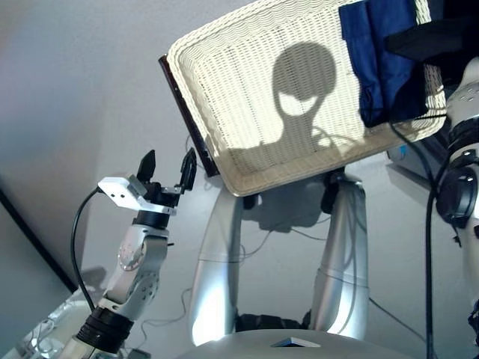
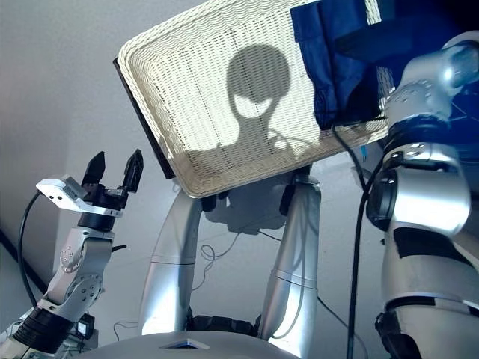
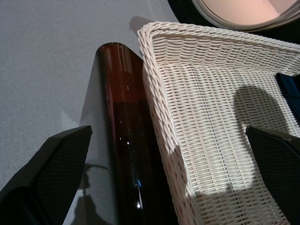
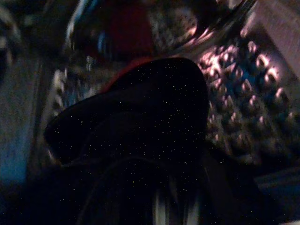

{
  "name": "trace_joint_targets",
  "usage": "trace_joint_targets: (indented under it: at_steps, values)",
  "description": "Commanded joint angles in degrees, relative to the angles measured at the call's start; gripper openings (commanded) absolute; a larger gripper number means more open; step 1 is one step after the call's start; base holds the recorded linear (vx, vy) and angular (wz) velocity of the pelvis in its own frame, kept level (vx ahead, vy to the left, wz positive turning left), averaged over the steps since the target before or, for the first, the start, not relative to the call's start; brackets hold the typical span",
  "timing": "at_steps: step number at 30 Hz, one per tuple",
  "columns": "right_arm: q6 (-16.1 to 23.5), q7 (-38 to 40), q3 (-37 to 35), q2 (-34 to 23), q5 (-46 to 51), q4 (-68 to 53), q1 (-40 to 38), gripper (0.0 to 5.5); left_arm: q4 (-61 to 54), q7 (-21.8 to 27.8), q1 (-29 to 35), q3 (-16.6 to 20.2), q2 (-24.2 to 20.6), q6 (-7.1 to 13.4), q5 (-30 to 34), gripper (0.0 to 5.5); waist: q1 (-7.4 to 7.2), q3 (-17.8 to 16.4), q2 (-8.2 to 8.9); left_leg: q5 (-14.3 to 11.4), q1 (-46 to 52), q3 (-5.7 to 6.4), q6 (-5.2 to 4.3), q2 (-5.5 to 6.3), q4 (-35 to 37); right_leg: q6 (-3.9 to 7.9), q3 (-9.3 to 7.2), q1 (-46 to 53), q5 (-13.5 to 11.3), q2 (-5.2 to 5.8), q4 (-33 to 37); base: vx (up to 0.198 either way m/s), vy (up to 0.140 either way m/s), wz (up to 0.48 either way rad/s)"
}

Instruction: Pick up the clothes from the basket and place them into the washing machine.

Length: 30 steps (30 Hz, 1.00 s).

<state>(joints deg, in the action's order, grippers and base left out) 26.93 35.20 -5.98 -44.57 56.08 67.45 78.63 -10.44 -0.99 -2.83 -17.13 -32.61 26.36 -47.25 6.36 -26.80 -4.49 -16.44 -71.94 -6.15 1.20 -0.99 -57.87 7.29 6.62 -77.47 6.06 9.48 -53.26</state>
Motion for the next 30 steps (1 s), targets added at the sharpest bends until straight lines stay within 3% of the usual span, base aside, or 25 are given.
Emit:
trace_joint_targets:
  at_steps: [1, 10, 18, 22, 23, 25, 27, 30]
  values:
    - [5.5, 1.6, 3.7, -7.4, 0.0, 0.4, -0.6, 0.0, -4.6, 1.3, -4.0, 0.8, -2.5, 1.7, -1.5, 5.5, -1.31, 6.6, -0.79, 4.9, -2.8, -0.8, -0.33, 1.66, 5.3, -4.64, -5.0, 0.4, 3.8, -0.28, -1.6, 0.0, 0.0, 0.0]
    - [6.2, 6.5, 5.6, -19.0, -3.5, 0.7, -0.4, 0.0, -6.7, 2.2, -6.6, 2.2, -3.9, 2.0, -1.9, 5.5, -2.56, 8.1, -0.73, 4.4, -2.8, -0.46, -0.7, 1.9, 5.6, -4.43, -4.96, 0.3, 4.7, -0.59, -1.7, 0.0, 0.0, 0.0]
    - [8.1, 8.9, 1.9, -17.0, -0.5, 2.1, -2.2, 0.0, -6.3, 1.3, -5.8, 1.5, -3.8, 2.0, -2.0, 5.5, -2.79, 8.4, -1.23, 4.0, -3.0, -0.68, -0.44, 1.79, 4.7, -4.53, -4.68, -0.3, 4.6, -0.95, -2.4, 0.0, 0.0, 0.0]
    - [6.0, 6.4, 3.1, -15.5, 0.2, 3.5, -2.0, 0.0, -6.1, 1.4, -5.6, 1.3, -3.9, 1.8, -2.1, 5.5, -2.45, 8.7, -1.14, 4.0, -3.1, -0.89, -0.32, 1.65, 4.7, -4.6, -4.8, -0.5, 4.3, -0.88, -2.5, 0.0, 0.0, 0.0]
    - [4.0, 4.0, 4.7, -15.2, -0.3, 4.6, -2.4, 0.0, -5.9, 1.6, -5.3, 1.3, -4.0, 1.8, -2.2, 5.5, -2.35, 8.7, -0.89, 4.0, -3.0, -0.93, -0.31, 1.57, 4.7, -4.58, -4.87, -0.5, 4.1, -0.79, -2.4, 0.0, 0.0, 0.0]
    - [1.2, -0.3, 8.7, -14.5, -1.3, 5.1, -2.5, 5.5, -5.8, 2.2, -4.9, 1.2, -4.0, 1.8, -2.5, 5.5, -2.33, 8.4, -0.6, 4.1, -3.0, -1.16, -0.36, 1.34, 4.6, -4.57, -4.84, -0.5, 3.9, -0.82, -2.3, 0.0, 0.0, 0.0]
    - [-0.8, -3.3, 12.3, -13.6, -4.0, 4.9, -2.7, 5.5, -5.6, 2.8, -4.6, 1.1, -3.8, 1.9, -2.7, 5.5, -2.53, 8.1, -0.3, 4.2, -2.7, -1.32, -0.41, 1.27, 4.7, -4.65, -4.81, -0.3, 3.6, -0.88, -2.2, 0.0, 0.0, 0.0]
    - [-0.2, -4.5, 14.3, -12.2, -5.6, 3.7, -3.0, 5.5, -5.3, 3.4, -4.3, 1.0, -2.7, 2.0, -3.6, 5.5, -2.67, 7.8, -0.18, 4.3, -2.3, -1.37, -0.39, 1.29, 4.8, -4.66, -4.85, 0.2, 3.4, -0.92, -1.8, 0.0, 0.0, 0.0]
